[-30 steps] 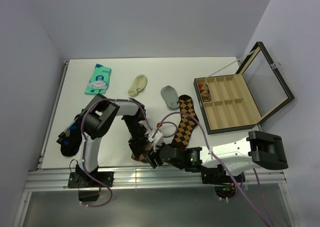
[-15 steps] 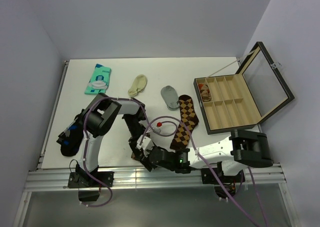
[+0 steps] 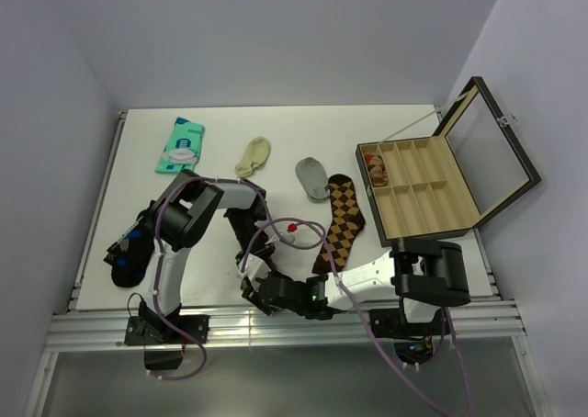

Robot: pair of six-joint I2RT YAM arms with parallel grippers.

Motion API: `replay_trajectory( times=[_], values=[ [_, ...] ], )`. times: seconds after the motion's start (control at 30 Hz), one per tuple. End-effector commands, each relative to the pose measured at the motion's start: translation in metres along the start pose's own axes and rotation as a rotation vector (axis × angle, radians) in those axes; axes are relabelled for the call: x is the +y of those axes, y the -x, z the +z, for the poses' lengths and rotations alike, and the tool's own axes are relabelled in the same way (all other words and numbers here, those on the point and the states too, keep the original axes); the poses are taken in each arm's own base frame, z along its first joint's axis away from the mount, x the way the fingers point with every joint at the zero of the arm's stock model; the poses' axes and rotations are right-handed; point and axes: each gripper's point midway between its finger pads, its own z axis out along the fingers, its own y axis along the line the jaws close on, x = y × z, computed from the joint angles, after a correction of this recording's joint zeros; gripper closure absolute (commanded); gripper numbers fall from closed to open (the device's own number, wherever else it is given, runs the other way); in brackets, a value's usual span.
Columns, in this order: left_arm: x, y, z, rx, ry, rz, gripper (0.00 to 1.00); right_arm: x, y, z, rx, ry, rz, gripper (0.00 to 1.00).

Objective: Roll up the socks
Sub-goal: Roll the sock at the center of the board.

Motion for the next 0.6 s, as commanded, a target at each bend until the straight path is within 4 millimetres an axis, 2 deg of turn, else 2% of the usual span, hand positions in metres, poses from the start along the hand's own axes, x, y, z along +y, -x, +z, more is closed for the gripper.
replay_trajectory(
  times=[0.0, 0.07, 0.13, 0.23, 0.27, 0.3, 0.37, 0.4, 0.43, 0.53, 0.57],
  values=[
    [0.003, 0.004, -0.005, 0.0, 0.0, 0.071, 0.96, 0.004, 0.005, 0.006, -0.017, -0.007, 0.003, 0.41],
    [0.002, 0.006, -0.006, -0.008, 0.0, 0.068, 0.93, 0.002, -0.001, 0.008, -0.004, -0.017, 0.001, 0.44],
    [0.002, 0.005, -0.006, -0.004, 0.002, 0.071, 0.91, 0.0, -0.005, 0.009, 0.006, -0.029, 0.0, 0.57],
    [0.003, 0.005, -0.007, -0.003, 0.008, 0.072, 0.84, -0.001, -0.01, 0.011, 0.025, -0.039, -0.003, 0.66],
    [0.003, 0.007, -0.009, -0.009, 0.023, 0.078, 0.79, 0.0, -0.011, 0.011, 0.03, -0.034, -0.001, 0.69],
    [0.009, 0.012, -0.011, -0.026, 0.057, 0.082, 0.78, 0.0, -0.011, 0.011, 0.031, -0.029, 0.002, 0.71],
    [0.015, 0.021, -0.022, -0.062, 0.143, 0.114, 0.72, 0.0, -0.013, 0.01, 0.033, -0.024, 0.012, 0.73],
    [0.018, 0.023, -0.027, -0.089, 0.184, 0.063, 0.71, 0.002, -0.014, 0.009, 0.036, -0.01, 0.019, 0.73],
    [0.026, 0.032, -0.034, -0.123, 0.236, 0.106, 0.71, 0.001, -0.014, 0.008, 0.038, -0.007, 0.026, 0.73],
    [0.032, 0.046, -0.058, -0.205, 0.346, 0.12, 0.7, -0.002, -0.014, 0.006, 0.045, 0.0, 0.043, 0.74],
    [0.028, 0.05, -0.065, -0.229, 0.372, 0.128, 0.69, -0.003, -0.016, 0.005, 0.051, 0.002, 0.049, 0.74]
  ],
)
